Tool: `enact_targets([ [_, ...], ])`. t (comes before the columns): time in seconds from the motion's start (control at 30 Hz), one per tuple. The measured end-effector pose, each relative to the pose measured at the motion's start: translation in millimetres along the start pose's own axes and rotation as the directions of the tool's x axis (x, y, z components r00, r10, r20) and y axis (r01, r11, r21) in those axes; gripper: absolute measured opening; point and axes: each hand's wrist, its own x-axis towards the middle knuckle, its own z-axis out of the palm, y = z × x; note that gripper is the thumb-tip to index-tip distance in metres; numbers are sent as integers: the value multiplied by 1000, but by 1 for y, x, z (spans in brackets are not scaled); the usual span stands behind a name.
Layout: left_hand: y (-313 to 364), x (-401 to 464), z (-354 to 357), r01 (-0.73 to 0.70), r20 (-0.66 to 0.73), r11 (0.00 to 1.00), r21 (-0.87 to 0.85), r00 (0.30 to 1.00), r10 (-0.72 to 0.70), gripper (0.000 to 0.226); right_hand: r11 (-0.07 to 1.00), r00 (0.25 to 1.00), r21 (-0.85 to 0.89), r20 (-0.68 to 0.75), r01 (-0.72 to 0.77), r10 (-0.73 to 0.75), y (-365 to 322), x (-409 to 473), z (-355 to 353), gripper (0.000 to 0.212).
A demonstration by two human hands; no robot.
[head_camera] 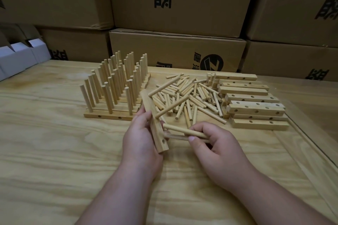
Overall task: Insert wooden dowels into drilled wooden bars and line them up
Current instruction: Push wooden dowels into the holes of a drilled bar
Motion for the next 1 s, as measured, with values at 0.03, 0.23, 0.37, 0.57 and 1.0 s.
enact_targets([
  [0.03, 0, 0, 1, 0, -1, 1000, -18, 1000, 0, 29, 1000, 1000, 4, 11, -3, 3, 0, 0, 0, 10],
  [0.23, -2, 3, 0, -25, -1, 999, 36, 1000, 25, 29, 1000, 998, 9, 59, -10, 10, -3, 0, -1, 14],
  [0.37, -3, 2, 0, -39, 18, 997, 65, 999, 38, 27, 1000, 997, -4, 72, 5, -5, -4, 0, -1, 7],
  [0.57, -5, 3, -2, -39, 31, 995, 89, 999, 36, 33, 998, 996, -32, 78, 54, -51, -5, -1, -2, 8],
  [1.0, -10, 3, -7, -143, 135, 945, 294, 985, 107, 26, 972, 987, -216, 146, 95, -64, -7, 1, -3, 12],
])
